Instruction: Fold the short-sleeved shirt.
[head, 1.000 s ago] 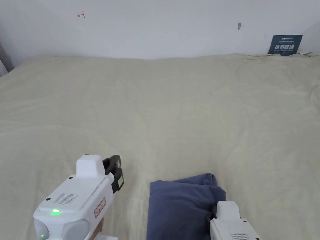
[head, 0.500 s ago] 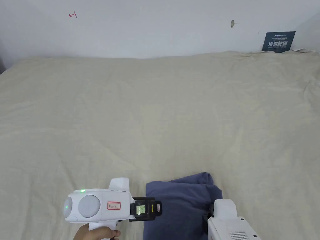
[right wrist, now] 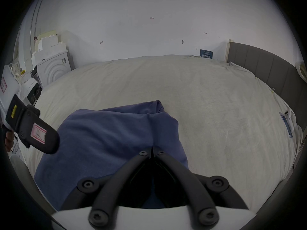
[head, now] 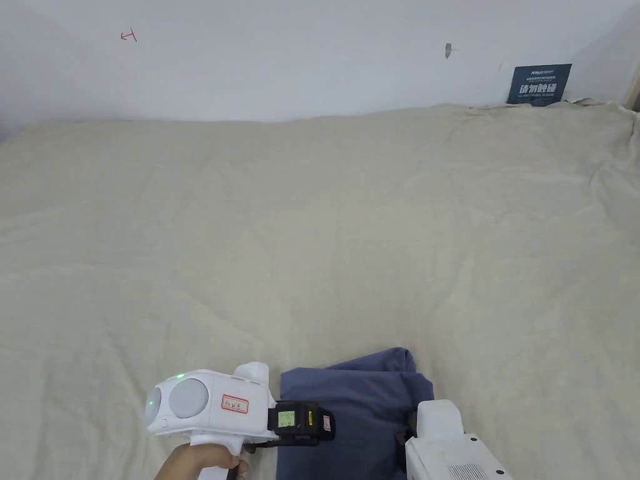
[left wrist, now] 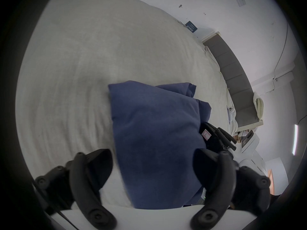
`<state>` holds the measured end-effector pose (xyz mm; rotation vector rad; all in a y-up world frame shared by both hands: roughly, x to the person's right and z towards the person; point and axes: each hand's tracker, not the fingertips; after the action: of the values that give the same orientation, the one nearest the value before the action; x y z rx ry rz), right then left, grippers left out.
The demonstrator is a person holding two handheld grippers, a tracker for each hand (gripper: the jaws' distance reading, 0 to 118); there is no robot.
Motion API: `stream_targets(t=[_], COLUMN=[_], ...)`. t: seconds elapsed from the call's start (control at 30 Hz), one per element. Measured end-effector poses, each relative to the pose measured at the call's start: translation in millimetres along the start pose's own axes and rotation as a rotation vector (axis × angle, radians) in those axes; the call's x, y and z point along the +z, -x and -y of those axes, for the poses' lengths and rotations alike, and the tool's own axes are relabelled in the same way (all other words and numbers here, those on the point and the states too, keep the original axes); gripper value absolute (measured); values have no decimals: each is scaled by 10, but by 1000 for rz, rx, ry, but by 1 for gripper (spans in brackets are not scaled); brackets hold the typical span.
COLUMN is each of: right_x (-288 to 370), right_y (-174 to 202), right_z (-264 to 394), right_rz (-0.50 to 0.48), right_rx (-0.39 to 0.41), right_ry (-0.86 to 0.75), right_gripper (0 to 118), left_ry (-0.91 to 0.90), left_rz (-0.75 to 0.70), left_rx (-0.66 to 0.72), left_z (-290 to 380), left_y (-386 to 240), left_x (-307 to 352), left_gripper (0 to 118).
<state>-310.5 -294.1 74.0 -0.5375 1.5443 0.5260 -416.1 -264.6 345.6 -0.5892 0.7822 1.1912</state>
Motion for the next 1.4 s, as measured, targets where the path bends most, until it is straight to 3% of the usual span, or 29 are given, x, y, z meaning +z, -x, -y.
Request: stream_targets(t=[0.1,0.17,0.2,0.23,0.5,0.83,1.1,1.4], right_x=[5,6,6,8,87,798,1251,1410], right_y=[-5,-9,-12,-15,-65,-217,-362,-465], right_z=[-6,-9,-10,-13,-100,-785,-1297,-1502], right_rz=[-2,-3,-4,-6,-28,-71,-42,-4], right_rx=[-3,-1,0,-1,0,-24,3,-9], right_ry=[2,4,5,6,2,-285,-474,-531], right_gripper=[1,1,1,1,1,1,1,1], left_ry=[11,21,21,21,-3,-43,-74,-76], left_rz=[-11,-16,-21,-24,-68,-104,-267,-495], left_rx=[-37,-37,-49,-62,-129,-192,-193,-160], left_z=[-14,-8,7,13,34,-177,-389,-569], left_y=[-86,-126,-154,-182,-341,-296,185,892], left_x=[-41,-66,-63,-65,31,518,1179,2050], left_gripper=[52,40,21,18,13,12,12,12])
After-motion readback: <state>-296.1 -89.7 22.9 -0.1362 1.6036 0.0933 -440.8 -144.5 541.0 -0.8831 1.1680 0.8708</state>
